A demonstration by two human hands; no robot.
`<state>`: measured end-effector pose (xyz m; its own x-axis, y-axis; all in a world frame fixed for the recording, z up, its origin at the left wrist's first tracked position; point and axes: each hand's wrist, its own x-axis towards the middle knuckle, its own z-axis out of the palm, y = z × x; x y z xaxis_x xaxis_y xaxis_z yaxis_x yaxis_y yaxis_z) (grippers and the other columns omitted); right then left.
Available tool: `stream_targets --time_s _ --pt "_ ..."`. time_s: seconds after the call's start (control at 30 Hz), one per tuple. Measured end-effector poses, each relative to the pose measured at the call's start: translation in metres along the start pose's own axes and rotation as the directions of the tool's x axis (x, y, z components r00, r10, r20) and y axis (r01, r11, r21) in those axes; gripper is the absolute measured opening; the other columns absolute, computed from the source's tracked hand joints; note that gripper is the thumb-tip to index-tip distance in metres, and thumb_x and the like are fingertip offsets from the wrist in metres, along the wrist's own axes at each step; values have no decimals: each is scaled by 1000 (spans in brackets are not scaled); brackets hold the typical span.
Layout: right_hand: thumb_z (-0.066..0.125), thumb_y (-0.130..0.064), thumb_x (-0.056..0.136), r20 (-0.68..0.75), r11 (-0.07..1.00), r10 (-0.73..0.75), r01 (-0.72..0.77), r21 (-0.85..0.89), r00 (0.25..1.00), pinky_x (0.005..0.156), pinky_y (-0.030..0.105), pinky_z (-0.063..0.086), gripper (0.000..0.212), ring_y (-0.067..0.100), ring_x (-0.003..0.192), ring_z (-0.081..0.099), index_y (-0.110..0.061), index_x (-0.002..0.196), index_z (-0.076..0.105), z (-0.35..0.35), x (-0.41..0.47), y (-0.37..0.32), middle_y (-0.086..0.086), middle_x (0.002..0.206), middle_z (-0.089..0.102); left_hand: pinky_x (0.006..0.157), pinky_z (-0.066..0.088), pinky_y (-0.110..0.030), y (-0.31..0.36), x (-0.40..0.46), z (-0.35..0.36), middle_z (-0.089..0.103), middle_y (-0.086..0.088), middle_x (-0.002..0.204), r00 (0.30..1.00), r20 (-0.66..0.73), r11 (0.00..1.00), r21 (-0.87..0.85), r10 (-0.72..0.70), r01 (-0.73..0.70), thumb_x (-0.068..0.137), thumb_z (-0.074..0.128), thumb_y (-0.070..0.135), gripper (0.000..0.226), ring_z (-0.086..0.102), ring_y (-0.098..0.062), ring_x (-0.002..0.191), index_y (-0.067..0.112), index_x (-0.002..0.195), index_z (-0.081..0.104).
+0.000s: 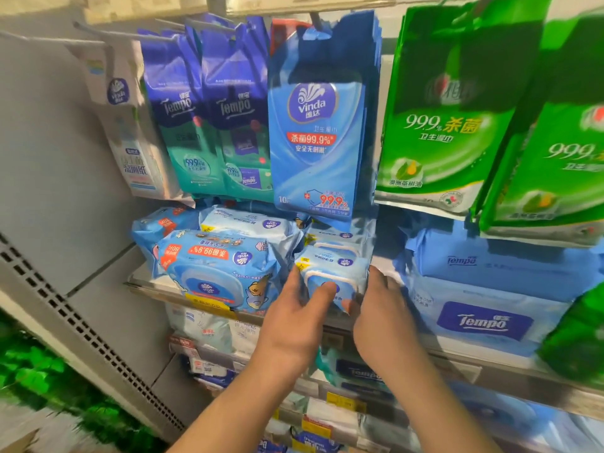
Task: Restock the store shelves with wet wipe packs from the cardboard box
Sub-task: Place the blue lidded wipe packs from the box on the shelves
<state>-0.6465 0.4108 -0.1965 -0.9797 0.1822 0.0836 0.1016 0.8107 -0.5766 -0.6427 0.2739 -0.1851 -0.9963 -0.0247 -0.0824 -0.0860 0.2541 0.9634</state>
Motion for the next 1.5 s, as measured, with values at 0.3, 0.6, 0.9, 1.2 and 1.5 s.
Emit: stream_targets --time_s 0.3,0.6,0.9,1.2,1.5 --pt "60 -33 99 -14 999 11 -10 40 1000 85 40 49 53 33 118 58 -21 145 36 9 18 1 10 133 54 85 38 -16 5 12 18 59 30 113 997 -67 986 162 44 -32 92 67 37 44 56 2 109 50 125 40" --pt "57 -41 99 -169 981 -53 83 177 984 96 42 49 51 22 113 60 -23 145 45 1 -23 0 -3 124 64 117 29 -24 -3 -38 -8 42 37 138 996 -71 998 -29 60 -62 88 55 65 62 38 15 132 51 145 34" --pt "46 -45 94 -196 832 -442 482 275 875 102 31 42 46 14 112 60 -17 121 72 56 -126 -75 -3 117 72 125 20 -32 -68 -151 -134 34 21 157 963 -264 983 184 57 -7 82 40 77 87 27 -2 148 35 157 32" --pt "33 -59 101 462 711 -687 651 267 560 126 32 18 61 12 152 30 -28 152 46 183 -322 -226 -4 160 41 128 8 -40 -192 -384 -317 15 11 169 748 -629 879 212 -211 427 94 33 75 78 6 -12 155 35 160 24" --pt "39 -55 102 656 610 -692 730 307 302 125 32 21 56 10 152 28 -36 155 39 257 -447 -308 -8 162 38 123 23 -39 -257 -518 -412 30 11 164 546 -738 836 -44 -396 547 96 34 71 71 25 -15 151 35 158 30"
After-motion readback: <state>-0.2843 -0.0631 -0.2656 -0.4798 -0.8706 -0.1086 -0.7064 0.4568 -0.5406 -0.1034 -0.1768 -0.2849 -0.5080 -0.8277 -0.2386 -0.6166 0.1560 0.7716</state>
